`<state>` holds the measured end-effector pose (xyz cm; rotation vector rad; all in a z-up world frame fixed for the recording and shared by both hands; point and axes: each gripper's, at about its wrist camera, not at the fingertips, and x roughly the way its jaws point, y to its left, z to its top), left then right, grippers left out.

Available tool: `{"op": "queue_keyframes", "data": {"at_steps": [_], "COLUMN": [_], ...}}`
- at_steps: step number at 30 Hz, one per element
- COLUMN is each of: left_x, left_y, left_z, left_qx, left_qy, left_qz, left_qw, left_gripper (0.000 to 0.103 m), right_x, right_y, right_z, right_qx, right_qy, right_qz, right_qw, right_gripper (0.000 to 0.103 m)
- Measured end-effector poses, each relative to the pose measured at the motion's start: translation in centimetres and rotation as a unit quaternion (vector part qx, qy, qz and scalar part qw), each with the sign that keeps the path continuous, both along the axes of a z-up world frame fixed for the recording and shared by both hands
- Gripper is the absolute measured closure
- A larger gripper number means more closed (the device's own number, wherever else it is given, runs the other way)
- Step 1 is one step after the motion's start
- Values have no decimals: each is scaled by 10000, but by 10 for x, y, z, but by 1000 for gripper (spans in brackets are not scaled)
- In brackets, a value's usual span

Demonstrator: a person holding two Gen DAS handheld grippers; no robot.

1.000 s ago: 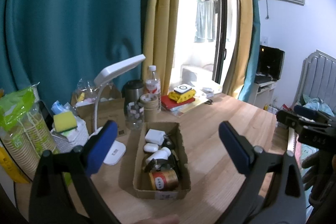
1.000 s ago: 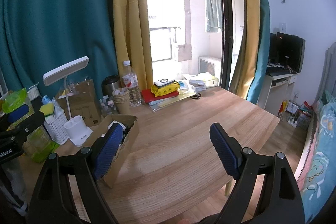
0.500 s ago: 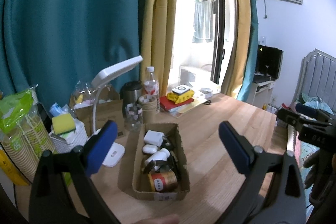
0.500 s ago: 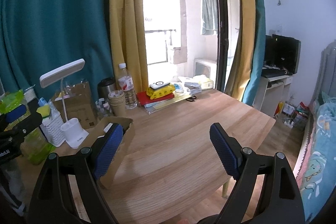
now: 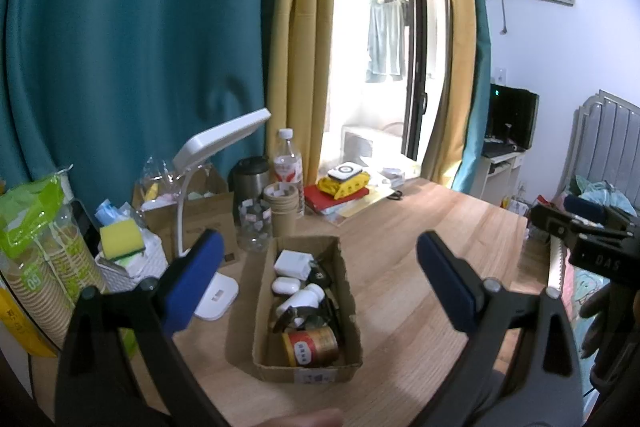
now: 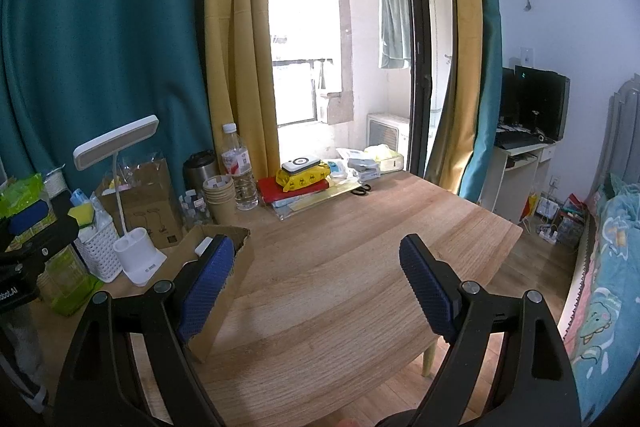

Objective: Organize rigid objects

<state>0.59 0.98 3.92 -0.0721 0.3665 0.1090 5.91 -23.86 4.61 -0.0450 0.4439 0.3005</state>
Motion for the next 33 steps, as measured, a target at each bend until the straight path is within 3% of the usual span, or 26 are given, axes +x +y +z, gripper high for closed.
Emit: {"op": "queue_keyframes", "data": {"at_steps": [33], "left_x": [2], "left_y": [8], "left_z": [2], "left_qx": [-20], "left_qy": [-33], "left_qz": [42], "left_qw": [10000], "left_gripper": [5], "right_x": [-1], "right_y": [1], "right_z": [0], "right_qx": [0], "right_qy": [4], "right_qz": [0], "right_qw": [10000], "right_gripper": [16]}}
